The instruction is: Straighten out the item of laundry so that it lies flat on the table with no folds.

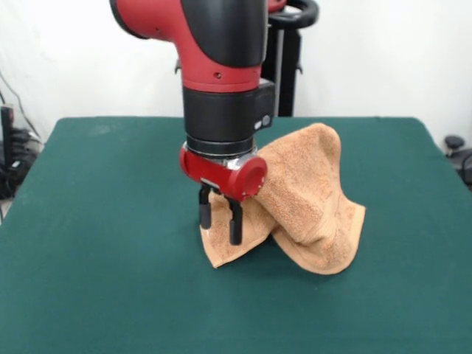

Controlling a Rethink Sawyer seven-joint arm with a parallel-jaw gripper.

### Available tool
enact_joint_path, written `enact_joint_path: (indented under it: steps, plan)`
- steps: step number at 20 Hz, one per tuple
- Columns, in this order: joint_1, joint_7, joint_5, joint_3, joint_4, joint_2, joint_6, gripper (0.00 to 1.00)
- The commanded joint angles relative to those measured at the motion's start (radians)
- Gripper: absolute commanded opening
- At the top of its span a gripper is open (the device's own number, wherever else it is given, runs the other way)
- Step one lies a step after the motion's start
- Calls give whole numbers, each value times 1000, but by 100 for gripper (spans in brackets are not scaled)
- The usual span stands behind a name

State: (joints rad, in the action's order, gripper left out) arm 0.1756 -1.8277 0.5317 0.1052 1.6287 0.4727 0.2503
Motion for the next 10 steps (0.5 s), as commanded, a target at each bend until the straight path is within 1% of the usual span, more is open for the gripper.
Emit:
enact_joint_path:
  steps: [1, 4, 7, 10]
  plan:
    - [-55, -112, -65, -62, -6, -47, 238, 100]
    - [-117, -145, -100, 34, -79, -102, 316, 100]
    - [-188, -217, -117, 138, -136, -153, 360, 100]
    - [-209, -235, -130, 183, -174, -196, 371, 100]
